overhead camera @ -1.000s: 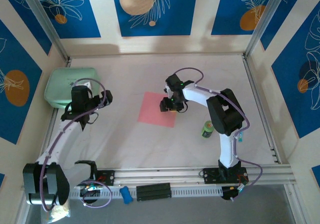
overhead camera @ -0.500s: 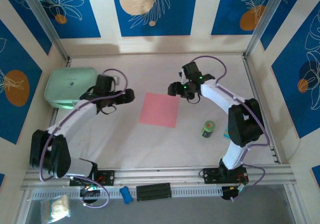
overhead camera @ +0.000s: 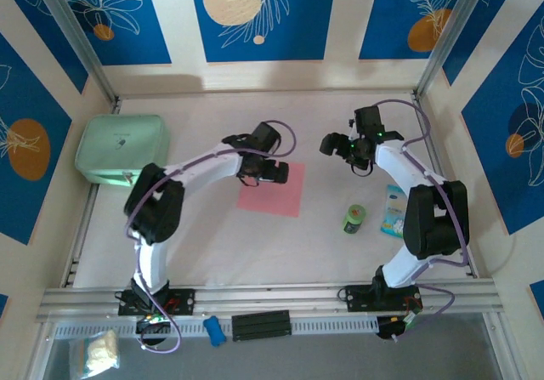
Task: Fold a paper plane with a square sheet of paper (pick it up from the middle)
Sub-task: First fold the square sheet of paper in half at the center of the table.
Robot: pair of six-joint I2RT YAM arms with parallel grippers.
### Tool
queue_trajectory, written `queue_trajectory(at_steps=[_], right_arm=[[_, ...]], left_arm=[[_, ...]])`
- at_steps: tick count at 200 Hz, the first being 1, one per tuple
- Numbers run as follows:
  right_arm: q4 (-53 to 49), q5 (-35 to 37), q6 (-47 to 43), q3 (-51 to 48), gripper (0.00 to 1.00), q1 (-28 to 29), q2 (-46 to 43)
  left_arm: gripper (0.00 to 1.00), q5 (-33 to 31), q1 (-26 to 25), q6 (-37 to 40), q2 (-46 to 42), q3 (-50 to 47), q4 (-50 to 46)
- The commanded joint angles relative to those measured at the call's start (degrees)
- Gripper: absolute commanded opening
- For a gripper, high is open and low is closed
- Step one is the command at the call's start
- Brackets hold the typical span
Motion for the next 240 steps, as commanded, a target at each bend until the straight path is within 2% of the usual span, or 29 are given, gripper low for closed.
queue_trajectory(at_steps=[1,43,83,240], right_arm=[[0.7,-1.4,-0.7,-0.6,0.93,0.1,-1.3],[1.1,-1.2,-0.7,-1.1,0.94,-0.1,-1.2],[1.4,-1.4,-0.4,-1.3,0.94,-0.3,-0.7],[0.1,-0.9,-0.1,-0.4,0.94,-0.6,1.3]], left_arm=[[0.99,-3.9,-2.5,2.0,5.2,7.8,-10.4],[1.00,-3.3,-3.3,1.9,10.2,13.4,-13.3],[0.94,-4.2,-3.3,2.0,12.8,15.2,-14.0],[0.80,-5.9,-3.2,-0.3,18.0,16.0,-14.7]])
